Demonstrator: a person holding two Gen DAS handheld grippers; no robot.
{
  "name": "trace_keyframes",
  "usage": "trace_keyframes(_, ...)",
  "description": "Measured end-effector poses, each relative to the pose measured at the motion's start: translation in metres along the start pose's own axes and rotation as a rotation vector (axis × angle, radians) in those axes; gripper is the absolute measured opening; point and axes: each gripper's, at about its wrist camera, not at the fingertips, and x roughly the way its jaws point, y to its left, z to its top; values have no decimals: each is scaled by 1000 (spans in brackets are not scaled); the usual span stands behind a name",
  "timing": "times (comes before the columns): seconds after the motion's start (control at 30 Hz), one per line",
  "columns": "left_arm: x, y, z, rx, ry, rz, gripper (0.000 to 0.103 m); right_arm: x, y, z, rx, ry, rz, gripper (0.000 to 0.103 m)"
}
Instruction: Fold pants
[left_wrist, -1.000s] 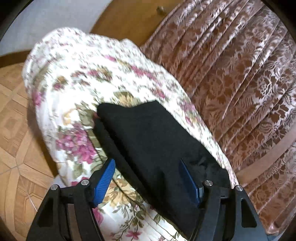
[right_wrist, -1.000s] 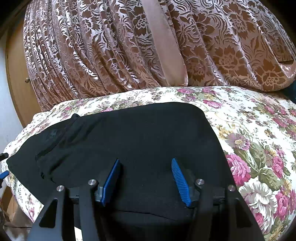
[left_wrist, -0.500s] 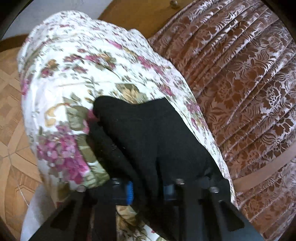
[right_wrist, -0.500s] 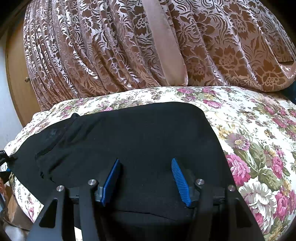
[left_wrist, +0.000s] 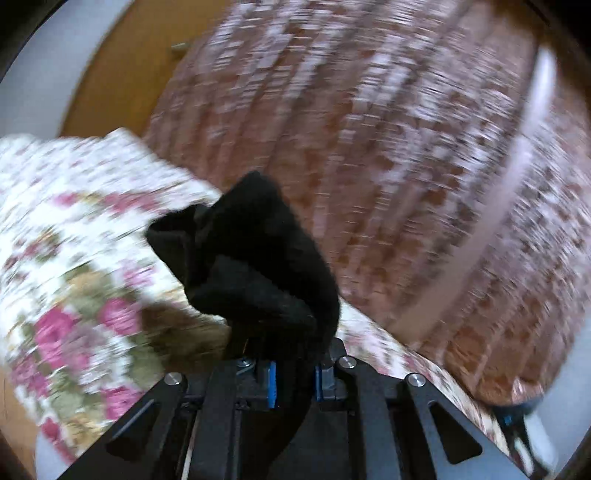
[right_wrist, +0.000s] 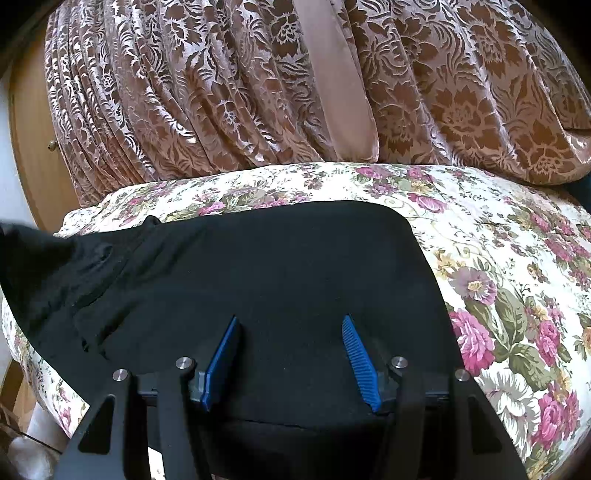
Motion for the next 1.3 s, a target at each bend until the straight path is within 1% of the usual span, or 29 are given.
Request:
trace_keyframes(0.1,0,-40,-4,102,17,-104,13,0,-1,0,0,3,5,59)
trace_keyframes(0.2,5,-74,-15,182,49,-184,13,0,-2,1,-2,8,13,59)
trace_keyframes(0.4,18,-121,-41,262,133,-314,13,-2,-9,6,19,20,59,59)
trace_keyframes(0.5,26,-139,-58,302,184,-360,13,-6,-18,8,58,12,98,59)
trace_keyframes(0.67,39,-157,-91,344,287,-400,13,-17,-40,14,151,-15,116,59)
trace_keyframes(0.77,45,-165,-110,368,334,-414,14,-25,-59,18,215,-32,98,59)
trace_keyframes(0.83,49,-171,-126,406,368,-421,14,-28,-69,20,253,-38,96,59)
trace_keyframes(0.93,52,-175,-149,471,403,-417,14,-33,-87,20,350,-41,138,59)
trace_keyframes(1.0,55,-175,-161,501,423,-405,14,-34,-94,22,390,-43,166,59)
trace_keyframes(1.13,60,-170,-177,537,447,-384,14,-36,-91,23,392,-49,199,59)
trace_keyframes(1.3,64,-167,-184,564,455,-373,14,-33,-79,23,366,-38,226,59)
